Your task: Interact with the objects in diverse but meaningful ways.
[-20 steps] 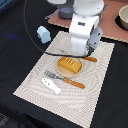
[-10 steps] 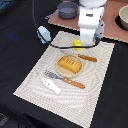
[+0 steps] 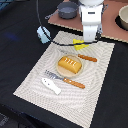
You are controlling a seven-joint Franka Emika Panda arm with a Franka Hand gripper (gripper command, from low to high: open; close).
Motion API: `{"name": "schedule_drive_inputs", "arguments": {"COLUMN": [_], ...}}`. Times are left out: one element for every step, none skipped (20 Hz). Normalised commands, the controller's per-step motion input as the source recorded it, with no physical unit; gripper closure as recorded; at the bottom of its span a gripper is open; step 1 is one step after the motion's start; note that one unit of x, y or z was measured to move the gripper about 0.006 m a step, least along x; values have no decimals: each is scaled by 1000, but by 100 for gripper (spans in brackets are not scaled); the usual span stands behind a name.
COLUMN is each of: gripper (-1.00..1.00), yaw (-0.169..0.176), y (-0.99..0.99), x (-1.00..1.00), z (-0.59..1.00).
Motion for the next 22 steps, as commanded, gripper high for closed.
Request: {"name": "schedule_drive_inputs", "arguments": {"gripper": [-100, -100, -100, -100, -100, -100, -100, -100, -100, -100, -100, -100, -100, -100, -100, -100, -100, -100, -100, -100, -100, -100], "yaw": [73, 72, 69, 68, 68, 69, 69, 66, 64, 60, 59, 58, 58, 58, 58, 57, 57, 57, 56, 56, 55, 51], "y": [0, 0, 0, 0, 0, 0, 0, 0, 0, 0, 0, 0, 0, 0, 0, 0, 0, 0, 0, 0, 0, 0], "x": [-300, -331, -351, -363, -363, -380, -420, -431, -426, -411, -391, -389, -383, -380, -366, -363, -366, -351, -329, -300, -257, -243], "z": [-260, -277, -289, -309, -320, -323, -326, -303, -294, -260, -246, -249, -249, -263, -263, -254, -246, -240, -231, -217, -203, -194]}}
